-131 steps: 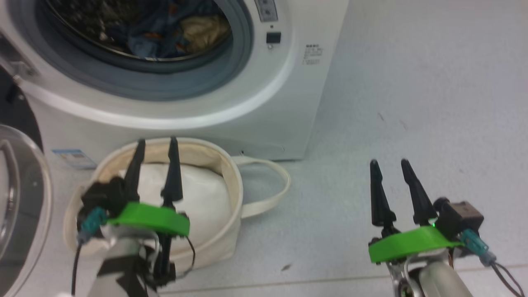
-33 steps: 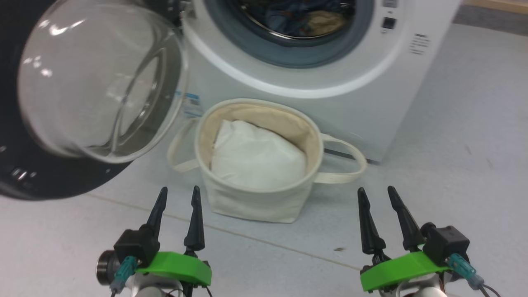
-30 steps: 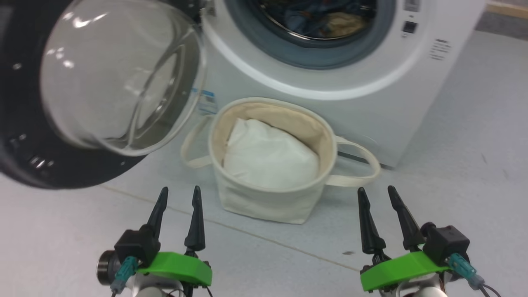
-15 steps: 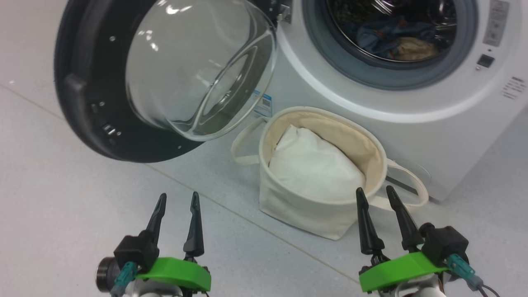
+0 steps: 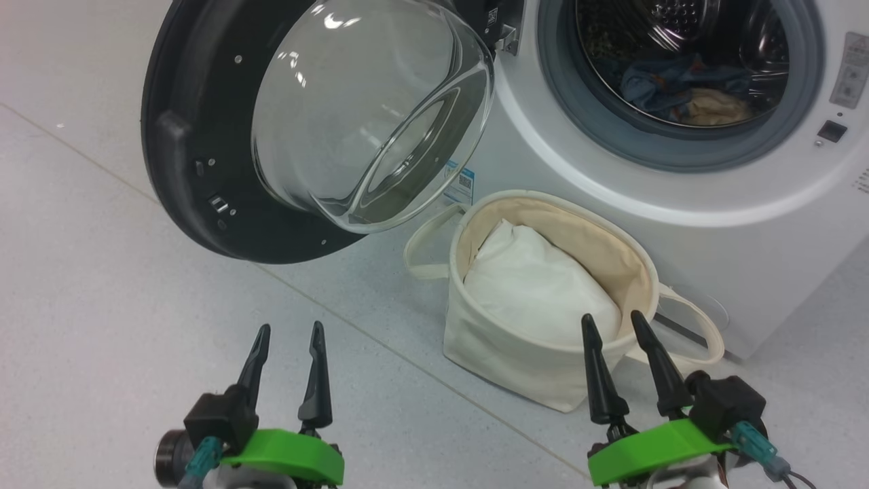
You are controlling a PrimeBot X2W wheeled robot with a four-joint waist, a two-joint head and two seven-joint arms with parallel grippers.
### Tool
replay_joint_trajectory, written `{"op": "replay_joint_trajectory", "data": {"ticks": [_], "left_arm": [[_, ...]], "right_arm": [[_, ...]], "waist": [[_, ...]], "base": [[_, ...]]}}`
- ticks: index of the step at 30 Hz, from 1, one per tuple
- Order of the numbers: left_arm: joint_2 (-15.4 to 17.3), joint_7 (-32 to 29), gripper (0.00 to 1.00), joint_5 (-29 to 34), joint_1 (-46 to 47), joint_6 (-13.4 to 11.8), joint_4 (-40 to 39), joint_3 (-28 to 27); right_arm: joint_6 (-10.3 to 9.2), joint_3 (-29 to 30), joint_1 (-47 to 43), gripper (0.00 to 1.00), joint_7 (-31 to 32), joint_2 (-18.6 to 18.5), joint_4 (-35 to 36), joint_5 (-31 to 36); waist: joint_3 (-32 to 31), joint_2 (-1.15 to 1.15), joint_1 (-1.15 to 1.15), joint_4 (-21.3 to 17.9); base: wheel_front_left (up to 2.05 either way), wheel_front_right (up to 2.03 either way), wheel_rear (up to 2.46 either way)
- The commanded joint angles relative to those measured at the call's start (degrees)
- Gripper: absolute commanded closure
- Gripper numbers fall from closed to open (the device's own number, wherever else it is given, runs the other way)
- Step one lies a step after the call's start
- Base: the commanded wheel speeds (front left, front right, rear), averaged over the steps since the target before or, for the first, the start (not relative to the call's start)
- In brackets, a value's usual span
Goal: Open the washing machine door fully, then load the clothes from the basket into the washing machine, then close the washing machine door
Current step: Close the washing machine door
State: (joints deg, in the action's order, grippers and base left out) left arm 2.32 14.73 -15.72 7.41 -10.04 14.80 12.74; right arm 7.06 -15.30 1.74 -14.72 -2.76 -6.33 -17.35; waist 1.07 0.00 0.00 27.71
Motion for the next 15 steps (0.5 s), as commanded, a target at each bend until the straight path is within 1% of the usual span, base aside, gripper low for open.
{"op": "replay_joint_trajectory", "data": {"ticks": [1, 12, 15], "left_arm": [[0.55, 0.27, 0.00, 0.67, 1.20, 0.14, -2.01, -1.99], [0.55, 0.27, 0.00, 0.27, 1.05, 0.25, -2.34, -2.19], [0.55, 0.27, 0.00, -0.76, 1.15, 0.62, -3.03, -2.28]], "right_arm": [[0.43, -1.31, 0.35, 0.00, -0.28, -0.11, 1.59, -0.21], [0.43, -2.13, 0.24, 0.00, -0.28, -0.11, 1.51, -0.29], [0.43, -2.19, 0.24, 0.00, -0.28, -0.11, 1.43, -0.32]], "waist": [[-0.06, 0.00, 0.00, 0.07], [0.14, 0.00, 0.00, 0.17], [0.28, 0.00, 0.00, 0.20]], "base": [[0.00, 0.00, 0.00], [0.00, 0.00, 0.00], [0.00, 0.00, 0.00]]}}
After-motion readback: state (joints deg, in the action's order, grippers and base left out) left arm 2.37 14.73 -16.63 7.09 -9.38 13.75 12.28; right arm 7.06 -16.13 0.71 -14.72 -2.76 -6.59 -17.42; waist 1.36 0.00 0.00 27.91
